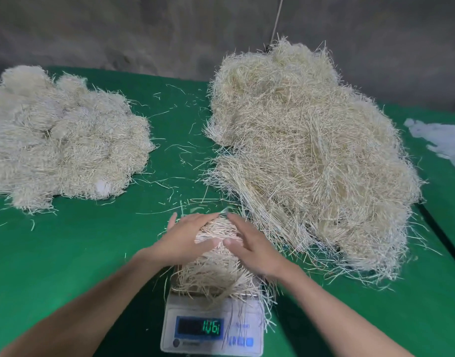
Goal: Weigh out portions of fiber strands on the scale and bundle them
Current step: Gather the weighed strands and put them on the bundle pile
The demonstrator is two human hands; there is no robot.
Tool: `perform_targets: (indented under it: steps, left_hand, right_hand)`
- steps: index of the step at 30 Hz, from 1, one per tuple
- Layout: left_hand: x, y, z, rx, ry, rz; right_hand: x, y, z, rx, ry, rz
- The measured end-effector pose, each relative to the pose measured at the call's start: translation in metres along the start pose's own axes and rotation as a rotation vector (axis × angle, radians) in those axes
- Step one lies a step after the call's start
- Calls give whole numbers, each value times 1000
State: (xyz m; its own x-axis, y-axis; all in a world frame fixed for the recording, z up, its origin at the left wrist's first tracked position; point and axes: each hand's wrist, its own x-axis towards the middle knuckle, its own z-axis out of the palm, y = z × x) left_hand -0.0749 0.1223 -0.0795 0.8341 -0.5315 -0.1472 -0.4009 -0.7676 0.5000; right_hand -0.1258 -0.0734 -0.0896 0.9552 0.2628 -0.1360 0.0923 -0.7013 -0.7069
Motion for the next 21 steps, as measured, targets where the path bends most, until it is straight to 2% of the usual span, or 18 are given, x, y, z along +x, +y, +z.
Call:
perform_targets:
  steps: [8, 12, 21]
  left_hand:
    - [2, 5, -16, -49, 139, 22]
    - [2, 9, -24, -84, 168, 10]
    - [2, 14, -31, -81, 186, -4]
  right_hand:
    - [1, -9, -36, 31, 34, -11]
    - [1, -6, -40, -41, 33, -6]
    - [-2, -3, -40, -38, -110, -25]
